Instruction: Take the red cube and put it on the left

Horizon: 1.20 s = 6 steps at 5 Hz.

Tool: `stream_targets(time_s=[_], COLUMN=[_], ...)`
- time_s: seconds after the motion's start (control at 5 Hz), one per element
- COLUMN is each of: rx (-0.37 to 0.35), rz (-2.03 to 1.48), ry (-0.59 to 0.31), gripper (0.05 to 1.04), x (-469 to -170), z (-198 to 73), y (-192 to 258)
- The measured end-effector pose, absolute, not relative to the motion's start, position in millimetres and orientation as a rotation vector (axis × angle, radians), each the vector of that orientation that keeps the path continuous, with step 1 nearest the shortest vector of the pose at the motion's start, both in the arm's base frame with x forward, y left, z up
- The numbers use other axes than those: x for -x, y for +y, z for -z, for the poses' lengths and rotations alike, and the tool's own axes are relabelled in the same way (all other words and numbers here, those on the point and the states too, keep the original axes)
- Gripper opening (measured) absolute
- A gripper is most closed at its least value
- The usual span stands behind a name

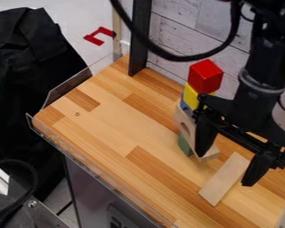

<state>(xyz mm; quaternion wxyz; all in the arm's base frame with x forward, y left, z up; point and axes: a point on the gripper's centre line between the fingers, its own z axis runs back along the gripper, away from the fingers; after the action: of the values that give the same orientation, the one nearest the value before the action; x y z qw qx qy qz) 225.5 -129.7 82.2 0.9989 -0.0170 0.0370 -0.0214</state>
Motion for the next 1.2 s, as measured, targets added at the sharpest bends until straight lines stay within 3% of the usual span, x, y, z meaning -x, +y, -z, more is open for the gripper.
stream_targets(time_s=[0.2, 0.4, 0.6, 1.0, 1.2], rx=[0.018, -0.146, -0.149, -0.080, -0.086], rz=[0.040, -0.060, -0.071, -0.087, -0.098], ry=[0.100, 0.095, 0.029, -0.010, -0.042], gripper=[0.999, 0.999, 0.999, 0.999, 0.999], x=[-222, -224, -226, -236, -250], z=[-75, -86, -110, -137, -155], y=[-128, -112, -106, -96, -88])
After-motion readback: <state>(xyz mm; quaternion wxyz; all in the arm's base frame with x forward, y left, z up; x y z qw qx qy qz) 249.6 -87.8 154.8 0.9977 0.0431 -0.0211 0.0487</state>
